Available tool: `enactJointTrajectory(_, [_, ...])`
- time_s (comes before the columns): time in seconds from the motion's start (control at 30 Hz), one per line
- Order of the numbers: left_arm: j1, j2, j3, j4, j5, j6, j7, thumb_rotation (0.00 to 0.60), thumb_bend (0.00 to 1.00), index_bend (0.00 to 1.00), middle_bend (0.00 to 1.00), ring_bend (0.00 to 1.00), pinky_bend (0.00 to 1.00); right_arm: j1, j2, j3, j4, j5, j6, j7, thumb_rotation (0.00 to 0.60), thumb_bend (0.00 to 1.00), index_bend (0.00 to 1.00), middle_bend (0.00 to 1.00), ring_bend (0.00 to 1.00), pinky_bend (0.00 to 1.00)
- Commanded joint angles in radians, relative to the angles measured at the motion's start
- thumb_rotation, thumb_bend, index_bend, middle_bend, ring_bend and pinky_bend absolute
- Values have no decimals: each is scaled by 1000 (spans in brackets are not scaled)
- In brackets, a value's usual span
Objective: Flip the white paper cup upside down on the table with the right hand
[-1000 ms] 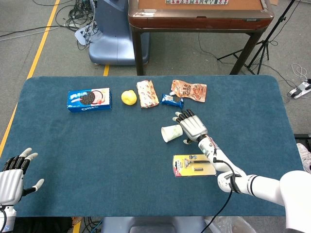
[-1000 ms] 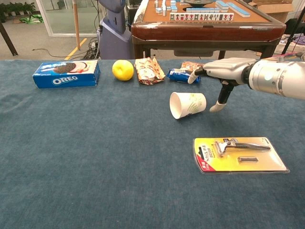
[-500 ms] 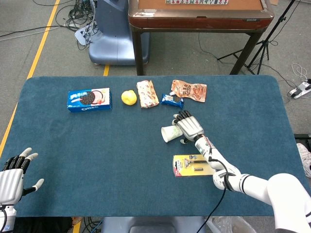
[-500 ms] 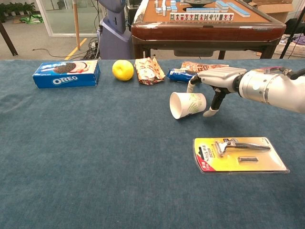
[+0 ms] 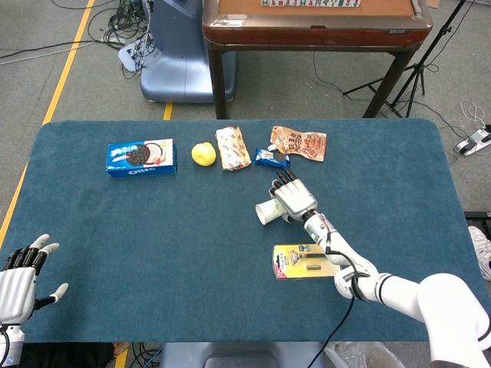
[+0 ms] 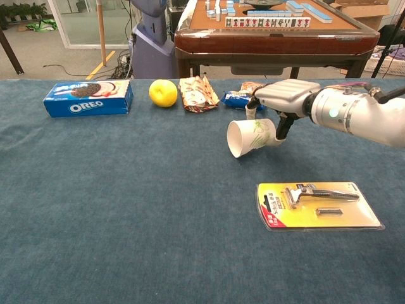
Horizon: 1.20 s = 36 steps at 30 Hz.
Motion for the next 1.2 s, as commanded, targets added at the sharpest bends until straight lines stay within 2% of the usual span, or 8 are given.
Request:
enactJointTrajectory(0.03, [0, -2, 0, 4, 2, 0, -5, 600, 146, 239, 126, 162, 131, 17, 45, -24, -57, -42, 46, -147, 600, 259, 448, 240, 25, 0])
enactJointTrajectory(0.33, [-5, -6, 3, 14, 11, -6, -14, 600, 146, 239, 126, 162, 131, 50, 74, -58, -96, -92, 108, -452, 600, 260, 448, 240, 25, 0])
enactJointTrajectory(0.6, [-3, -6, 8, 18, 10, -10, -23, 600, 146, 239, 126, 162, 131, 65, 50, -95, -68, -110, 96, -631, 600, 264, 448, 238, 26, 0])
enactJointTrajectory(0.73, [-2, -5, 8, 18, 11, -7, -25, 600, 146, 239, 126, 162, 131, 70, 35, -106, -56, -100, 88, -717, 600, 266, 442, 203, 22, 0])
enactJointTrajectory(0.8, [-1, -5, 9, 19, 11, -7, -26, 600, 146, 239, 126, 162, 132, 67, 29, -102, -63, -87, 89, -738, 600, 266, 396, 173, 11, 0])
enactJointTrajectory(0.93, [0, -7, 12, 23, 10, -10, -29, 600, 146, 239, 126, 162, 131, 59, 27, -83, -93, -58, 106, -756, 600, 191, 131, 96, 0, 0])
enactJointTrajectory(1.0, [0, -7, 12, 24, 10, -10, -30, 600, 146, 239, 126, 162, 131, 55, 32, -69, -119, -48, 114, -740, 600, 159, 32, 64, 0, 0])
enactJointTrajectory(1.2, [0, -9, 13, 24, 10, -12, -31, 600, 146, 240, 126, 162, 131, 40, 57, -39, -178, -21, 125, -670, 600, 152, 0, 51, 0, 0])
